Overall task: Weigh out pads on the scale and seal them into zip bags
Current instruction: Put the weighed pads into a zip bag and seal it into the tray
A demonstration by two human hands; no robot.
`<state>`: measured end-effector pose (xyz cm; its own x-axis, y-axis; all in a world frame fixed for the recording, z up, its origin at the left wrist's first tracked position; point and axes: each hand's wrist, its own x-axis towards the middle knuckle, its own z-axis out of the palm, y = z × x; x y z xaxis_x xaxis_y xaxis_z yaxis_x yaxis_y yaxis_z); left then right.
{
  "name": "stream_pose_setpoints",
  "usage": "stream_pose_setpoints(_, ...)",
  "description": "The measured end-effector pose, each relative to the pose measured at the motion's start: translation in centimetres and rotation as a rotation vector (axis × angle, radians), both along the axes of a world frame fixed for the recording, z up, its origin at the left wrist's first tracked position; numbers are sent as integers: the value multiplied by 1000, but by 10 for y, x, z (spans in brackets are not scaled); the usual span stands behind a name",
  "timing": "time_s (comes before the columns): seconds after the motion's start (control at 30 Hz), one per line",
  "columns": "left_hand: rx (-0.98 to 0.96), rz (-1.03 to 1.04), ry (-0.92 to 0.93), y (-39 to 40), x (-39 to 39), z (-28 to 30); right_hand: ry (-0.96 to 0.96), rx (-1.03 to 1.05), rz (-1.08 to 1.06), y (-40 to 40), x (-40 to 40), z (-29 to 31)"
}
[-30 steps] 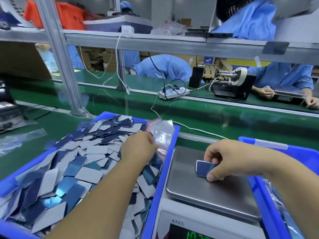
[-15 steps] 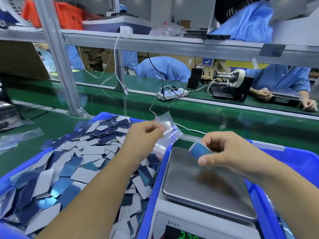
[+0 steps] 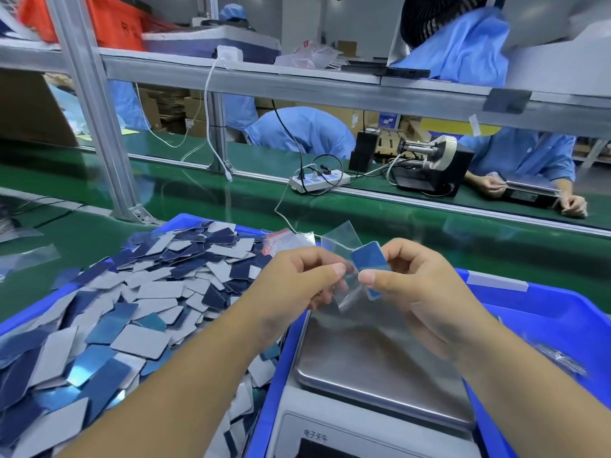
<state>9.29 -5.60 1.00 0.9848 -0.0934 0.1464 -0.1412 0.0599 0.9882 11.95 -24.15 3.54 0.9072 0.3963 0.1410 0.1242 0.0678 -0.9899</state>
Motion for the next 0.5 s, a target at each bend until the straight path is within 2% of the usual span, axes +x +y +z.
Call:
stream_pose_setpoints(0.17, -19, -107, 18, 1, -3, 1, -9, 63, -31, 2, -4, 3)
stream_pose_setpoints(0.23, 39, -139, -2, 1, -5, 1, -20, 87, -34, 2, -5, 3)
stream_pose_setpoints(0.37, 111, -38, -24, -2, -4, 1, -61, 49, -26, 3, -6, 1)
stream_pose_setpoints(0.5, 154, -61, 76, 0, -4, 1, -114, -4, -21, 3, -4, -2)
